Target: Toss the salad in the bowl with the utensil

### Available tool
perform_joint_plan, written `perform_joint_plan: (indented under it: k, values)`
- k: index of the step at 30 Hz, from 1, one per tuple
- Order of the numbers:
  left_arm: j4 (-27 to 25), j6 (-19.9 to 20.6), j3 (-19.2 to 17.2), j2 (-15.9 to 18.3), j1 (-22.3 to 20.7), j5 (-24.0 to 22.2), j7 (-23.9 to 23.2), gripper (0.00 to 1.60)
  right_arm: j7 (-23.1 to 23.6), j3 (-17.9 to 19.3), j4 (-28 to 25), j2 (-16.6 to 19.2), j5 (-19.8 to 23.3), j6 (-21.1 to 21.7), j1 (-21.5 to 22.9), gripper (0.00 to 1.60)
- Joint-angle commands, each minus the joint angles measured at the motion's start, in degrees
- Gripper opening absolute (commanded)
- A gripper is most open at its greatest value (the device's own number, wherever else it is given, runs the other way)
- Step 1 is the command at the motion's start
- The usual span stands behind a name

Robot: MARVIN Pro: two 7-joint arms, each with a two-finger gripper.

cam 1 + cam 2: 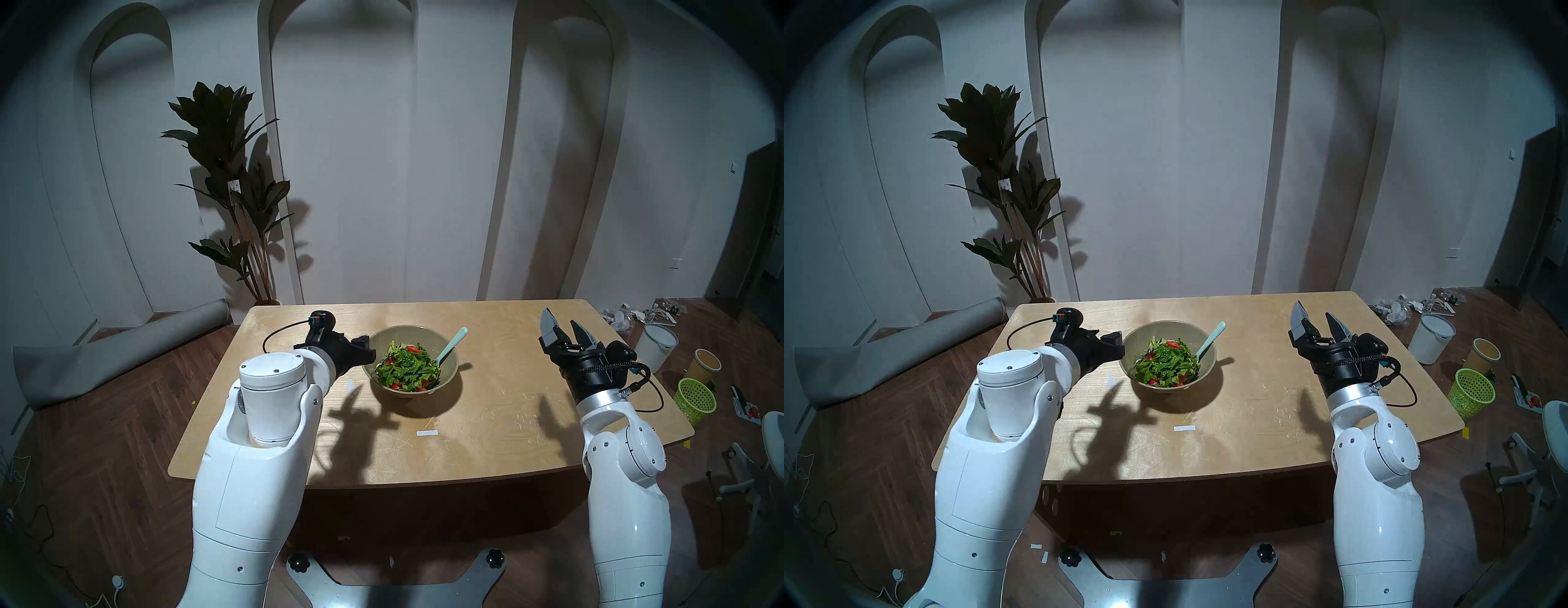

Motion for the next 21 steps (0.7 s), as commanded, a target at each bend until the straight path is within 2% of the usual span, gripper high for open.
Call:
perform_joint_plan:
  k: [1,4,6,8,9,12,15,16,21]
  values:
    - [0.91,-0.33,0.77,-0.75,-3.43,0.41,0.36,1.32,0.13,0.71,-2.27,-0.18,0.58,-0.33,-0.13,1.60]
    - [1.62,-0.45,1.38,-0.69,-3.44,0.93,0.83,1.34,0.22,0.85,-2.30,-0.18,0.59,-0.37,-0.21,1.60]
    - [2.09,-0.72,1.73,-0.52,-3.35,1.19,0.93,1.55,0.24,0.89,-2.31,-0.22,0.44,-0.75,-0.17,1.60]
    - [2.25,-0.86,1.77,-0.51,-3.28,1.20,0.96,1.60,0.24,0.92,-2.33,-0.27,0.50,-0.73,-0.15,1.60]
    - [2.56,-0.35,1.67,-0.70,-3.34,1.06,1.12,1.54,0.19,0.95,-2.32,-0.32,0.38,-0.96,-0.15,1.60]
    - [3.48,0.45,1.82,-0.94,-3.66,1.25,1.66,1.60,0.02,1.02,-2.33,-0.46,0.24,-1.25,-0.10,1.60]
    - [4.34,0.72,2.00,-1.14,-3.99,1.24,1.89,1.59,0.02,1.12,-2.35,-0.55,0.34,-1.28,-0.01,1.60]
    - [4.63,2.11,1.76,-1.56,-4.33,0.80,1.87,1.60,-0.02,1.15,-2.34,-0.58,0.32,-1.32,0.03,1.60]
    - [7.28,3.87,1.87,-2.79,-5.87,0.52,2.51,1.56,0.06,1.25,-2.22,-0.80,0.37,-1.55,0.19,1.60]
